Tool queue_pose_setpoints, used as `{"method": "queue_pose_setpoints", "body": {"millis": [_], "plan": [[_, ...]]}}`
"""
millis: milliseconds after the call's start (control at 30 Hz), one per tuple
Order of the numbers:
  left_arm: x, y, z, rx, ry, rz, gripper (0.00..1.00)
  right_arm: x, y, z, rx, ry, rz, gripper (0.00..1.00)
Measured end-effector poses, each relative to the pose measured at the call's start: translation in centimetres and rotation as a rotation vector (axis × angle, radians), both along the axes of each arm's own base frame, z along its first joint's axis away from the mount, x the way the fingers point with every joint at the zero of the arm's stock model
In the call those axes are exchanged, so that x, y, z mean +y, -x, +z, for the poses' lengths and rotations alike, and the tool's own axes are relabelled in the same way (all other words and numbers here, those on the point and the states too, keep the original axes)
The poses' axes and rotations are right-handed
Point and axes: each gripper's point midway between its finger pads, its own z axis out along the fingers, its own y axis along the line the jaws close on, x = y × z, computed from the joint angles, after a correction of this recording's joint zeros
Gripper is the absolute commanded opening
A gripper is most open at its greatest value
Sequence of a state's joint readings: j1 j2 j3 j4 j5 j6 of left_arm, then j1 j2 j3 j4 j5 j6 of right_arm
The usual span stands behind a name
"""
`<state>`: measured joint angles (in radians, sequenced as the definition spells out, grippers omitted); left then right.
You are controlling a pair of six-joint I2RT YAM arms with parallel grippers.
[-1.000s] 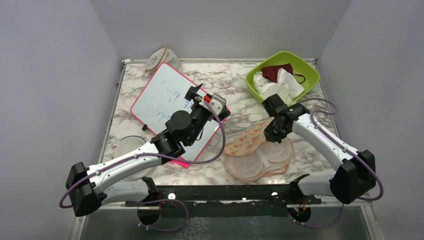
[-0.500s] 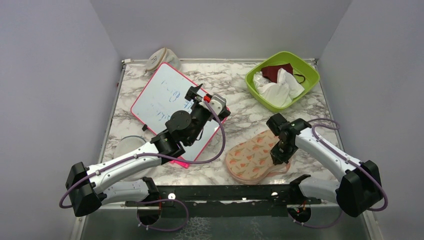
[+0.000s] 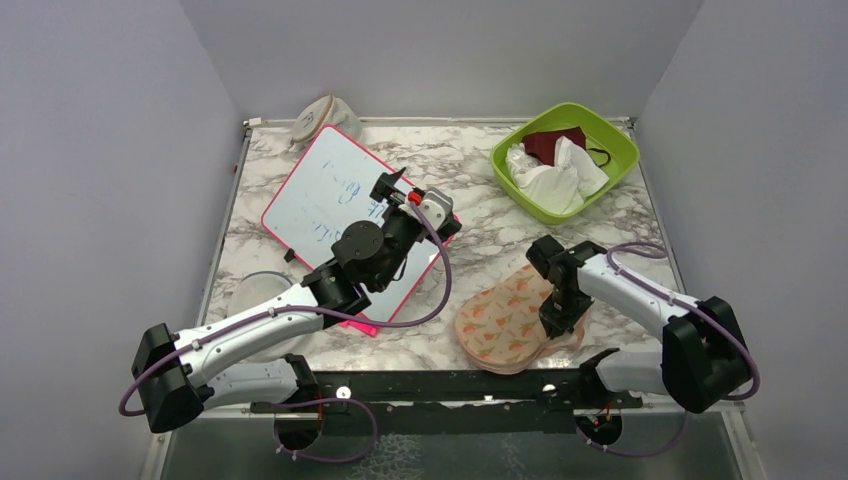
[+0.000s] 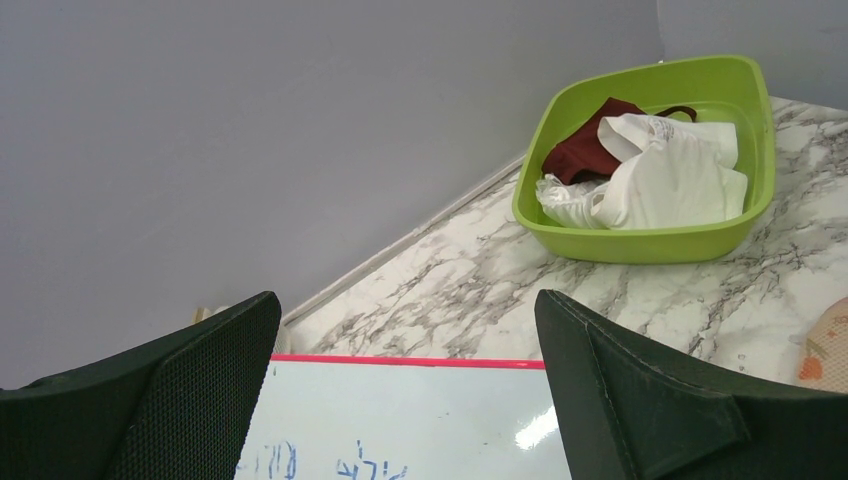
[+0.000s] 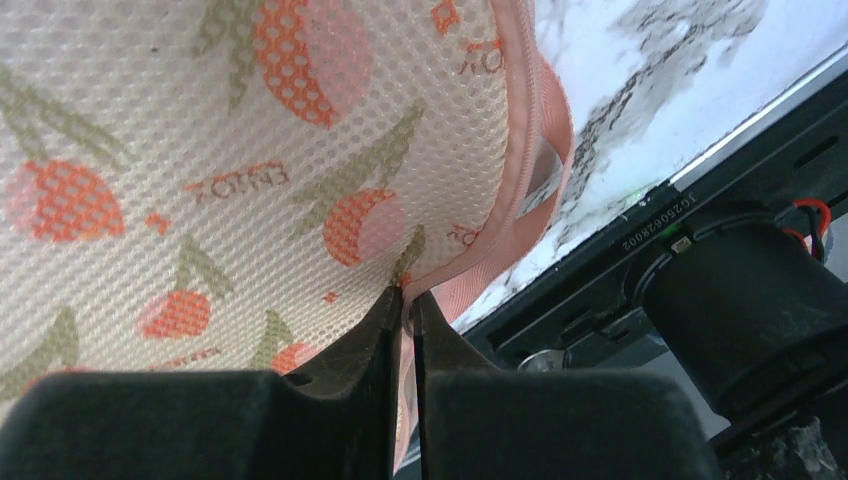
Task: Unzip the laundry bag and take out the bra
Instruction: Close the laundry bag at the center of the board.
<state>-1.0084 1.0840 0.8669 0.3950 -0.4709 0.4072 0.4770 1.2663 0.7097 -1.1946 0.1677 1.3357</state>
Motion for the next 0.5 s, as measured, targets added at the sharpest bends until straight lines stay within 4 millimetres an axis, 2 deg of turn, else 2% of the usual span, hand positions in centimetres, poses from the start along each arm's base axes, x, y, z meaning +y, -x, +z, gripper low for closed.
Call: {"method": "queue_pose_setpoints", "body": {"millis": [67,200,400,500], "plan": [[0.0,0.0,0.0,0.001,0.000,0.000,0.94,-0.2,-0.3,-0.4,0.002,0.019,0.006,0.08],[0.0,0.0,0.0,0.001,-0.001,0.000,0.94,-0.2,-0.6,-0.8,0.004,0.029,0.016,0.21],[-0.1,-0.1,-0.2,0.002,-0.005,0.000,0.94,-0.2,-0.7,-0.5,-0.009,0.021,0.021,0.54],[-0.1,-0.1,-0.2,0.001,-0.008,0.001,0.94,-0.2,-0.7,0.3,-0.038,0.007,0.015,0.62]]}}
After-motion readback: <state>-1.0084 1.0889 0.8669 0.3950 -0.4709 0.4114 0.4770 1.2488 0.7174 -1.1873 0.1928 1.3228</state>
